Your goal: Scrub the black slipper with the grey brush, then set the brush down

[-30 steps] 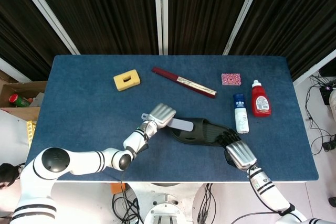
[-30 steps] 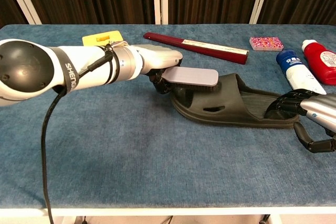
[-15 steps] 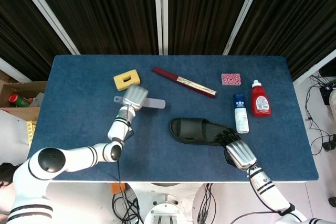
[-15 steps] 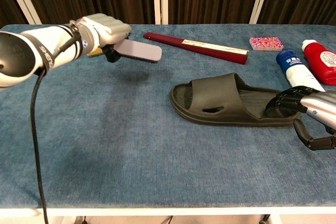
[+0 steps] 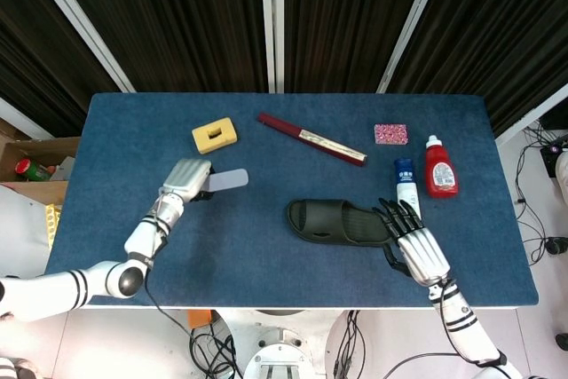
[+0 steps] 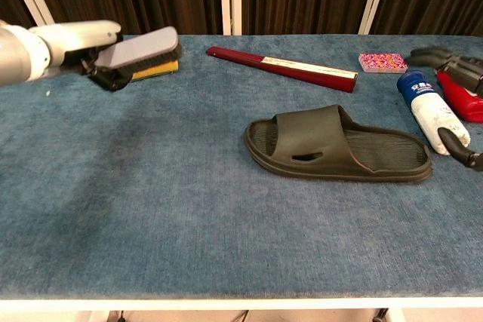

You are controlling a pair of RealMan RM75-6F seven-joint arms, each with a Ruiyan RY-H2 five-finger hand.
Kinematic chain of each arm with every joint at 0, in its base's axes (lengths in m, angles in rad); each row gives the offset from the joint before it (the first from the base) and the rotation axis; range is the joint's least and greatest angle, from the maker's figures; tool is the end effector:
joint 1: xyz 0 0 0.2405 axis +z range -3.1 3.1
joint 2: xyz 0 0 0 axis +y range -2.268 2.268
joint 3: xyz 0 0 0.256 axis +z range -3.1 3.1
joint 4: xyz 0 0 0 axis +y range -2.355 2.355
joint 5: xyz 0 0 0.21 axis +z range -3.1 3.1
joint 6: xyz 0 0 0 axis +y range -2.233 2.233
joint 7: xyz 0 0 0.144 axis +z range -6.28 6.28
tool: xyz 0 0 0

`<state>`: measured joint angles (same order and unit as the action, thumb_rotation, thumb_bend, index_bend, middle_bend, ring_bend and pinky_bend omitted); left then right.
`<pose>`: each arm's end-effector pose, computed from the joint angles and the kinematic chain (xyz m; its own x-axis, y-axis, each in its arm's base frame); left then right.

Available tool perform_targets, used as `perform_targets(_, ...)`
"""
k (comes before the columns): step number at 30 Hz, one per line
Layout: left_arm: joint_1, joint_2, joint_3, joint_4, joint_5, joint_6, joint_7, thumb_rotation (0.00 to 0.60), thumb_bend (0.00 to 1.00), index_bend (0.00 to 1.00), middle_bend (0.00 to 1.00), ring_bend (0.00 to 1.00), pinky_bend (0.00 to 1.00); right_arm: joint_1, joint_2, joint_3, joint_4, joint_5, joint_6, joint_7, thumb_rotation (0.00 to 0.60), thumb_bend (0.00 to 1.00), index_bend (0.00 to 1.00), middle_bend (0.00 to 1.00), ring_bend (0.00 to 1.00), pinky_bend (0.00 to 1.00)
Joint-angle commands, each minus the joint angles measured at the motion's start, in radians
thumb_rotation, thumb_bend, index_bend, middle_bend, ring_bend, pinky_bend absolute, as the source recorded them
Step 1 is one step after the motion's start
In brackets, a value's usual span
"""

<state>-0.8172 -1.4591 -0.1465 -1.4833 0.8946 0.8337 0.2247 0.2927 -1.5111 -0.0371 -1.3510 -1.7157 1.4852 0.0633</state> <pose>-0.1673 0.3625 -0.0032 0.3364 0.4241 0.8408 0.9375 -0.2350 -0.2566 -0.2461 -0.2137 0.0313 0.2536 -0.0592 0.9655 -0.8849 -0.4174 0.2068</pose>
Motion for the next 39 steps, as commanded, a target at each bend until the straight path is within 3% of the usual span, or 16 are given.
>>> perform_targets(1,0.036,-0.009,0.052,0.021,0.071,0.010,-0.016,0.600,0.77,1.00,1.00,1.00,1.00,-0.035,-0.028,0.040,0.061,-0.050,0.134,0.080,0.600,0.50,0.00,0.00,0.00,0.00)
perform_targets(7,0.065,-0.068,0.080,0.127,0.169,0.033,-0.060,0.600,0.75,1.00,1.00,1.00,1.00,-0.052,-0.007,0.083,0.056,-0.031,0.202,0.098,0.600,0.50,0.00,0.00,0.00,0.00)
perform_targets(8,0.067,-0.074,0.088,0.144,0.198,0.041,-0.062,0.587,0.73,1.00,1.00,1.00,1.00,-0.054,-0.003,0.088,0.054,-0.027,0.207,0.101,0.600,0.50,0.00,0.00,0.00,0.00)
perform_targets(10,0.072,-0.082,0.108,0.170,0.257,0.050,-0.072,0.482,0.63,0.90,0.96,0.96,0.99,-0.057,-0.001,0.098,0.054,-0.020,0.218,0.106,0.600,0.50,0.00,0.00,0.00,0.00)
perform_targets(11,0.069,-0.076,0.119,0.169,0.260,0.024,-0.072,0.407,0.53,0.70,0.82,0.84,0.91,-0.058,-0.002,0.100,0.055,-0.018,0.220,0.108,0.600,0.50,0.00,0.00,0.00,0.00)
perform_targets(12,0.061,-0.065,0.130,0.166,0.255,-0.008,-0.058,0.364,0.41,0.41,0.57,0.61,0.73,-0.059,-0.003,0.102,0.057,-0.016,0.223,0.110,0.600,0.50,0.00,0.00,0.00,0.00)
perform_targets(13,0.055,-0.061,0.133,0.177,0.252,-0.007,-0.010,0.338,0.29,0.13,0.26,0.33,0.47,-0.059,-0.006,0.104,0.059,-0.016,0.226,0.113,0.600,0.50,0.00,0.00,0.00,0.00)
perform_targets(15,0.059,-0.072,0.132,0.179,0.239,0.012,0.039,0.333,0.18,0.00,0.02,0.12,0.25,-0.059,-0.009,0.104,0.063,-0.017,0.227,0.114,0.600,0.50,0.00,0.00,0.00,0.00)
perform_targets(21,0.091,-0.088,0.116,0.183,0.264,0.091,0.049,0.342,0.12,0.00,0.00,0.06,0.20,-0.061,-0.018,0.107,0.074,-0.014,0.231,0.117,0.600,0.50,0.00,0.00,0.00,0.00)
perform_targets(27,0.159,-0.072,0.092,0.166,0.347,0.268,0.003,0.344,0.04,0.00,0.00,0.04,0.19,-0.066,-0.018,0.108,0.076,-0.007,0.230,0.116,0.600,0.50,0.00,0.00,0.00,0.00)
perform_targets(32,0.260,-0.033,0.088,0.117,0.405,0.454,-0.050,0.341,0.04,0.00,0.00,0.04,0.19,-0.083,-0.019,0.090,0.089,0.013,0.208,0.103,0.600,0.50,0.00,0.00,0.00,0.00)
perform_targets(35,0.349,-0.009,0.115,0.090,0.437,0.561,-0.122,0.243,0.09,0.00,0.00,0.04,0.19,-0.111,-0.018,0.070,0.108,0.054,0.176,0.088,0.600,0.49,0.00,0.00,0.00,0.00)
perform_targets(39,0.475,0.000,0.184,0.101,0.467,0.674,-0.149,0.185,0.09,0.00,0.01,0.04,0.19,-0.158,-0.011,0.051,0.136,0.128,0.131,0.082,0.600,0.48,0.00,0.00,0.00,0.00)
